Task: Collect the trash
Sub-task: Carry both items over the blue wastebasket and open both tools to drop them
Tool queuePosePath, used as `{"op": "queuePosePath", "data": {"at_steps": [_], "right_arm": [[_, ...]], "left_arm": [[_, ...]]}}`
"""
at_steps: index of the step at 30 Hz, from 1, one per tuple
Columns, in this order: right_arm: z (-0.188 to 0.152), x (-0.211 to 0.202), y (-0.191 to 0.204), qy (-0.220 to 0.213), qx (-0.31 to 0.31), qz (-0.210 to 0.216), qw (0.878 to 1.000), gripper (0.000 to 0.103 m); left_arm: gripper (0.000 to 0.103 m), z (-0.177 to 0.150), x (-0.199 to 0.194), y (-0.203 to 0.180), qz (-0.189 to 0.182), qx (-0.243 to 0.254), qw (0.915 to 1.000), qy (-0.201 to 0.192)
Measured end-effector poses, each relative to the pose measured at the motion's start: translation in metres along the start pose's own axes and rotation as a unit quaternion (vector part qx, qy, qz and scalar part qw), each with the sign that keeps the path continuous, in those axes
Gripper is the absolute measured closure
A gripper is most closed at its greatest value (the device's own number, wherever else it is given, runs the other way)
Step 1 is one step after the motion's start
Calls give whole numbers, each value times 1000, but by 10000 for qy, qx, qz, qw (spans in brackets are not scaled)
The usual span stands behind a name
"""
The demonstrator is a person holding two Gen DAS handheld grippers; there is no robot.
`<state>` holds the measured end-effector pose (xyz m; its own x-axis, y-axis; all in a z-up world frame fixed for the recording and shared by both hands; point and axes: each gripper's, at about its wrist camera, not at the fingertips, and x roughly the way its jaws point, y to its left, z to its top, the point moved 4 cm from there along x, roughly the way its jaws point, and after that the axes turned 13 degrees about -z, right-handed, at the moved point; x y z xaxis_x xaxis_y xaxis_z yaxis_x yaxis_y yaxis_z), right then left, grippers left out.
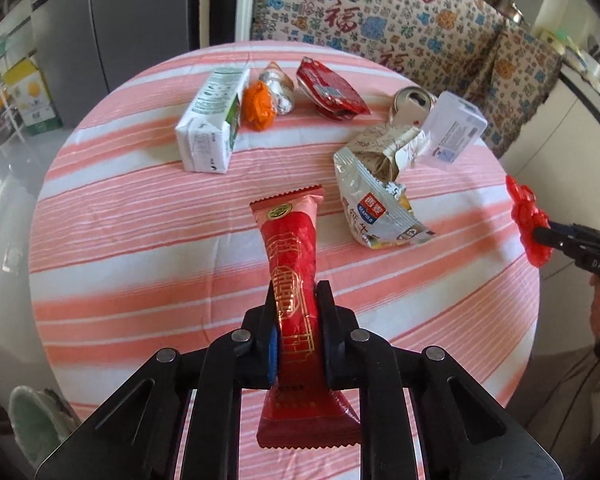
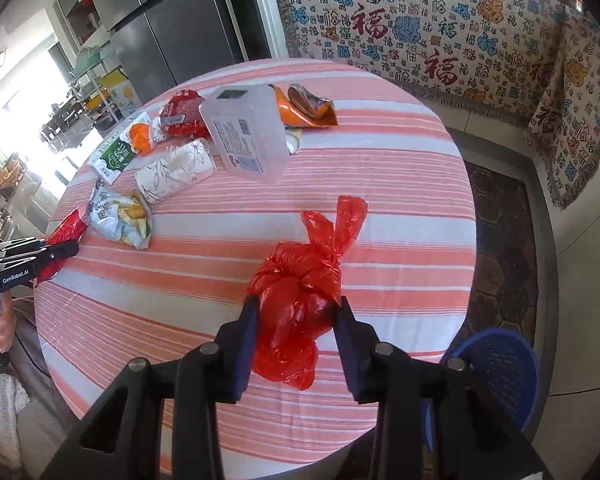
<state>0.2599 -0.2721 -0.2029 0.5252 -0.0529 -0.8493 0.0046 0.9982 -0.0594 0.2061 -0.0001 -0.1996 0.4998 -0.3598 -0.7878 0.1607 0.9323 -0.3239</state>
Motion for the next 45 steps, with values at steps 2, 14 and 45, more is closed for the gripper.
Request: {"op": "queuePosePath", "data": {"at_steps": [2, 14, 45], "right_arm": [[1, -7, -1, -131, -28, 28, 9999, 66], [-14, -34, -59, -421, 491, -211, 9977, 66], [-148, 2, -296, 363, 2257, -1288, 9650, 66]], "left_arm": [[88, 0, -13, -5, 14, 2, 9998, -182], [89, 21, -5, -129, -778, 879, 9926, -325], [90, -18, 261, -447, -2267, 2128, 9411, 1327]]}}
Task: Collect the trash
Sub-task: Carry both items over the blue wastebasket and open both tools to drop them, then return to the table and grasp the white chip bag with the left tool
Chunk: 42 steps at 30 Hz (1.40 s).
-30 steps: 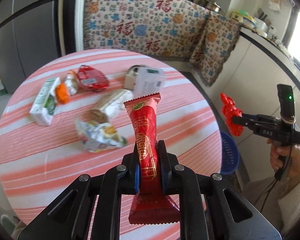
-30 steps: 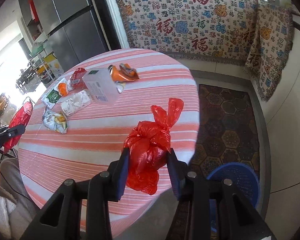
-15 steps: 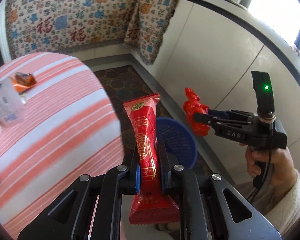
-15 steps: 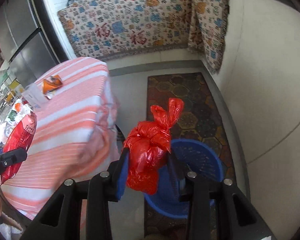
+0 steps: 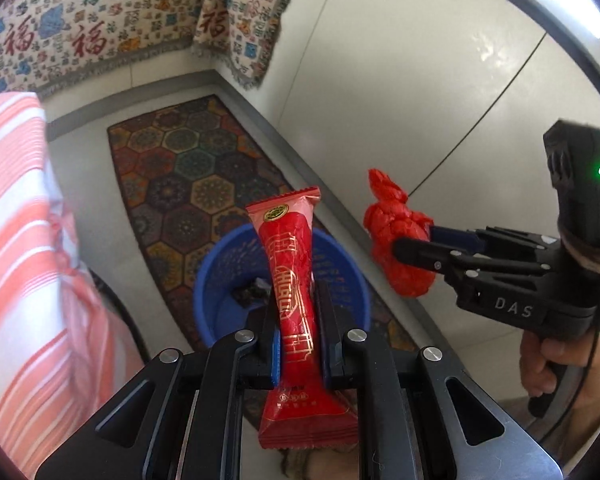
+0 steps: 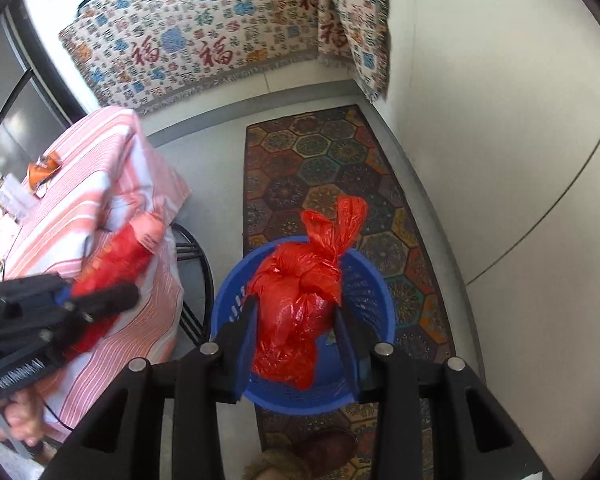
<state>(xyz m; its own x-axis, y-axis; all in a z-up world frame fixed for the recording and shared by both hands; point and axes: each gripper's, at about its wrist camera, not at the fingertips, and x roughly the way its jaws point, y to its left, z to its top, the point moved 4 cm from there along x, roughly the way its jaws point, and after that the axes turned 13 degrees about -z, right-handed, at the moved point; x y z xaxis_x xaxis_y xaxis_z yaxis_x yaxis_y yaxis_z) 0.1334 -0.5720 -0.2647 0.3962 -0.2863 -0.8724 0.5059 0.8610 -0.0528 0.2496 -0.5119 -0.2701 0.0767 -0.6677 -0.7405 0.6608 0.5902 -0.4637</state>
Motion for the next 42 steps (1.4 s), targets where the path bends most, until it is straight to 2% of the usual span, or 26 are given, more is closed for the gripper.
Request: {"op": "queuePosePath", "data": {"at_steps": [12, 13, 16, 17, 22, 28, 33, 37, 42], "right_arm": [[10, 16, -12, 69, 248, -17, 9997, 63], [11, 16, -13, 56, 270, -45, 9996, 60], [14, 17, -14, 46, 338, -41, 9994, 49], [15, 17, -15, 35, 360, -39, 9993, 47], [19, 10, -22, -112, 499, -40, 9987, 47], [29, -15, -21, -637, 650, 11, 9958, 47], [38, -32, -4, -998, 515, 4, 9937, 47], [45, -44, 29, -1205, 88, -53, 9927, 47], [43, -57, 100, -1341, -612, 283, 9887, 47]], "left_arm": [[89, -1, 20, 2, 1, 144, 9999, 71], [84, 0, 22, 3, 22, 135, 9999, 66], [47, 3, 26, 7, 9, 96, 10000, -7], [42, 4, 26, 7, 24, 99, 9999, -68], [42, 10, 15, 7, -68, 31, 9998, -205], [40, 9, -28, 0, -59, 52, 9988, -489], [32, -23, -89, -3, -3, 43, 9976, -693], [29, -67, -131, 9, 297, 40, 9974, -654], [29, -125, -191, 57, 1081, -356, 9909, -715]]}}
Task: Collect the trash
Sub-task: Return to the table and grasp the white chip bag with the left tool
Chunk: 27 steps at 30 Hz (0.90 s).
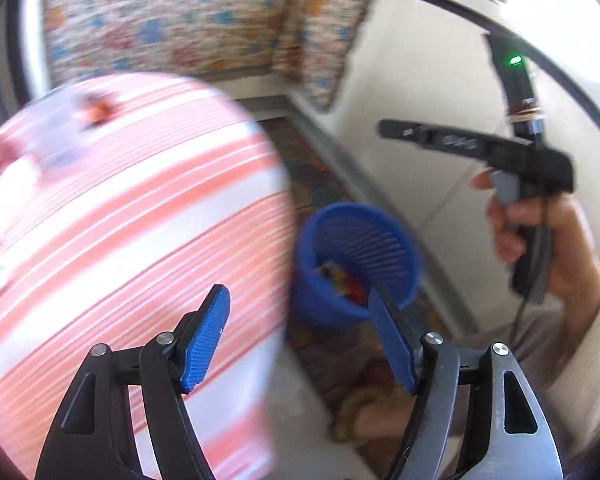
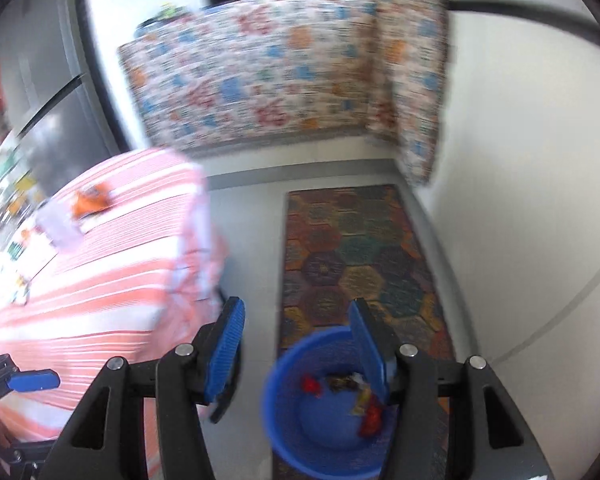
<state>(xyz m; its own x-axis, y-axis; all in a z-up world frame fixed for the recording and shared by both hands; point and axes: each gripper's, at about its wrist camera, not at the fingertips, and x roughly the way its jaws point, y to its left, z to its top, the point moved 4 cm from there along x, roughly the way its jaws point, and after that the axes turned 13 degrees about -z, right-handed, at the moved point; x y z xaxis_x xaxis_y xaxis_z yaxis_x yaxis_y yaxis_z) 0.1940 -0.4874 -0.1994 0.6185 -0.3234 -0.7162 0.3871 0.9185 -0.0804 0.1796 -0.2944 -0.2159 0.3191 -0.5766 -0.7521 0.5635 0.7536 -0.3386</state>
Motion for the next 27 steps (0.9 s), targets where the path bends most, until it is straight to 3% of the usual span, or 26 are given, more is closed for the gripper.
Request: {"op": "queuePosePath", "data": {"at_steps": [3, 8, 12, 20, 27], "right_arm": [[2, -8, 59, -75, -514, 413, 9978, 47], [-12, -22, 159, -30, -1337, 1197, 9838, 47], [-30, -23, 218, 22, -2014, 1322, 9705, 47], [-46, -22, 261, 130, -2329, 1337, 9632, 47], [-44, -17, 266, 160, -2323, 1334, 9633, 47]], "left_arm": [[29, -20, -30, 42, 456, -405, 9981, -117], [29, -41, -75, 106, 1130, -1056, 9868, -478], [27, -46, -97, 142, 1545, -1372, 9753, -780], [16, -22, -108, 187, 1725, -1635, 9645, -1154], [15, 1, -94, 230, 1857, -2070, 9536, -1151]]}}
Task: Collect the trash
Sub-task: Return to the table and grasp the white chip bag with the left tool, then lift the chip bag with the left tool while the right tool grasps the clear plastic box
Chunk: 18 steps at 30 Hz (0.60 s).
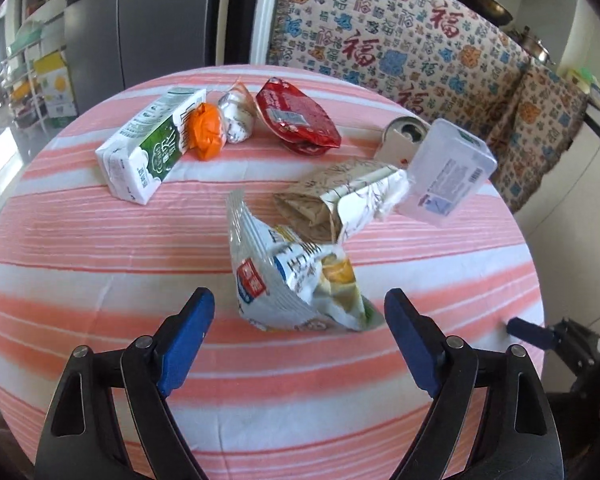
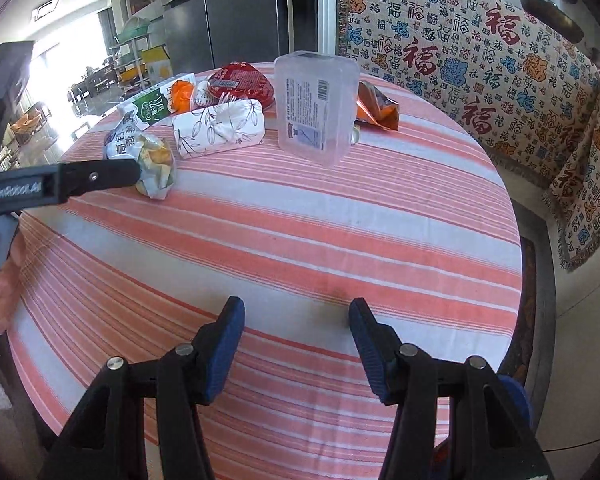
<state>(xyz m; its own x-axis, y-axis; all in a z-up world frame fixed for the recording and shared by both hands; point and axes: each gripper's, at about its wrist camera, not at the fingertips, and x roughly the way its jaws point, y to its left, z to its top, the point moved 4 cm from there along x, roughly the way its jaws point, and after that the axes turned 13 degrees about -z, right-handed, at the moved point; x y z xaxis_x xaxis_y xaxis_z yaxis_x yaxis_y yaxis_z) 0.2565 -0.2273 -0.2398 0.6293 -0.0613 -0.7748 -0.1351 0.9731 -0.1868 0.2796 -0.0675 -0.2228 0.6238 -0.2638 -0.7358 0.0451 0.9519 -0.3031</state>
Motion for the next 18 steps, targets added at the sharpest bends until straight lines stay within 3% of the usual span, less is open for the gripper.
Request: {"op": "queuePosePath", "data": {"at_steps": [4, 6, 7, 10, 18], "right_arm": [[2, 2, -1, 2, 42, 17, 10000, 47], [4, 4, -3, 7, 83, 40, 10000, 47], [5, 4, -4, -3, 98, 44, 9999, 47], [11, 2, -7, -88, 145, 55, 9998, 47], [24, 9, -12, -132, 358, 30, 9993, 47]], "left_arm": [[18, 4, 2, 7, 71, 25, 9999, -90], [34, 3, -2, 9, -35, 95, 9999, -126], [52, 2, -3, 9, -152, 111, 9998, -96], [66, -2, -12, 9, -246, 266, 9993, -71], [72, -27, -43, 22, -409, 407, 9983, 112]]}}
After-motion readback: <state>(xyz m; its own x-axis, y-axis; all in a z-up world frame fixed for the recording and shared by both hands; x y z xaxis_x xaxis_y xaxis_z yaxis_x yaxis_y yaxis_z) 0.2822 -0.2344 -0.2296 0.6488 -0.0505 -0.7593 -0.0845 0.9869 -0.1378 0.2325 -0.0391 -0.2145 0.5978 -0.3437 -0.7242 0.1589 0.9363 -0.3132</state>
